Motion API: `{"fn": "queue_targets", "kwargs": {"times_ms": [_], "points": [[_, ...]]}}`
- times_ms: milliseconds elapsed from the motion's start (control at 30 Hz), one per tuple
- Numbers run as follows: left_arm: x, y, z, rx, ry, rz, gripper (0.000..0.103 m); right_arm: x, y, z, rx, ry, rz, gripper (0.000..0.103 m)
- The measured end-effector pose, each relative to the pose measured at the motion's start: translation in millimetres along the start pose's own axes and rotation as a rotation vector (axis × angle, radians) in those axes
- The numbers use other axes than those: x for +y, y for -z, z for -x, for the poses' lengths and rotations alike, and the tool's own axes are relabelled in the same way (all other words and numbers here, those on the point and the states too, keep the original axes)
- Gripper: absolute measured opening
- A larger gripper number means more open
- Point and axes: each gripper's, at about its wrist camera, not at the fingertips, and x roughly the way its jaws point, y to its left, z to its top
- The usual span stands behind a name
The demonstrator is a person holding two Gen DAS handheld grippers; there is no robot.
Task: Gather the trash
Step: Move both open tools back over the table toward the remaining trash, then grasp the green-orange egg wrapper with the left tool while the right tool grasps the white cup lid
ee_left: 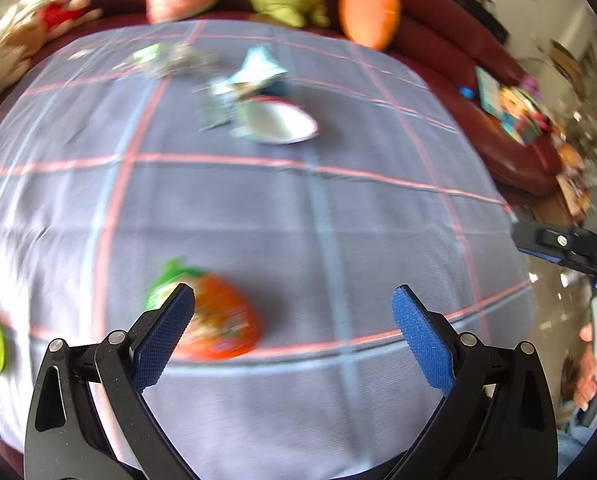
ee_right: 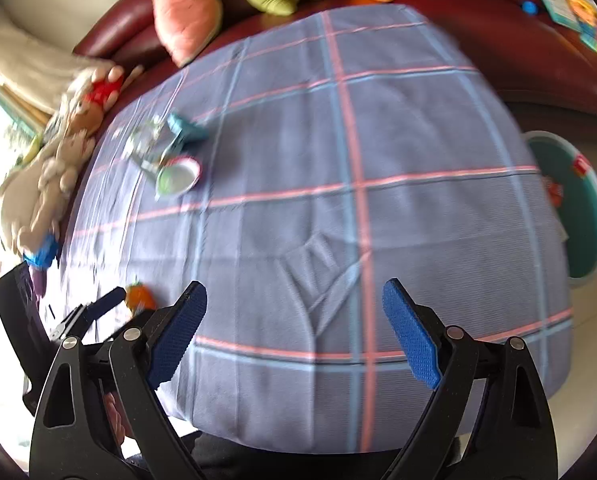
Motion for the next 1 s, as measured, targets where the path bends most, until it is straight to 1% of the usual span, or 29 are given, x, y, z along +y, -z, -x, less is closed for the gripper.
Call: {"fn": "queue_targets", "kwargs": {"times_ms": [100, 200, 267, 300, 333, 367, 533, 567, 600, 700, 733, 867, 1000], "points": [[24.1, 10.8, 2.6, -0.013, -0.032, 0.055, 0.099, 12.4, 4.8, -12.6, 0.026, -0.009, 0.032, 0.085], [36.8, 14.8, 0.8, -0.016, -0.052, 0.086, 0.098, 21.5, 9.8, -24.7, 0.054, -0.023, 0.052, 0.085], [37.5, 16.2, -0.1, -0.023, -0.072, 0.069, 0.087, 24.4, 11.1, -28.8, 0.064, -0.032, 0.060, 0.085], [35.8, 17.2, -1.6, -0.023, -0.084, 0.050, 0.083, 25.9, 11.0, -30.3, 0.067, -0.033, 0.063, 0.085], [35.9, 17.6, -3.3, -0.019, -0.089, 0.039, 0.074, 26.4, 10.4, -31.2, 0.068, -0.033, 0.065, 0.085], [35.7, 18.4, -4.9, -0.017, -0.098, 0.031, 0.070, 26.1, 9.6, -31.8, 0.069, -0.034, 0.065, 0.085], [30.3, 17.7, -7.3, -0.034, -0.119, 0.008, 0.068, 24.5, 6.7, -32.2, 0.064, -0.033, 0.063, 0.085], [28.8, 17.9, -8.1, -0.041, -0.122, -0.001, 0.064, 24.1, 6.2, -32.7, 0.065, -0.033, 0.062, 0.085], [26.4, 18.4, -9.0, -0.048, -0.127, -0.014, 0.062, 23.7, 5.4, -34.2, 0.067, -0.031, 0.061, 0.085], [21.0, 18.8, -9.5, -0.067, -0.133, -0.042, 0.062, 23.0, 2.0, -39.2, 0.076, -0.026, 0.058, 0.085], [21.8, 16.7, -9.0, -0.076, -0.131, -0.039, 0.061, 23.3, 0.5, -40.9, 0.079, -0.023, 0.061, 0.085], [37.3, -4.4, -3.4, -0.103, -0.070, 0.009, 0.062, 31.2, -9.9, -47.9, 0.081, -0.004, 0.099, 0.085], [58.0, -31.4, 0.3, -0.124, -0.015, 0.050, 0.062, 49.3, -29.6, -60.1, 0.080, 0.003, 0.163, 0.085]]}}
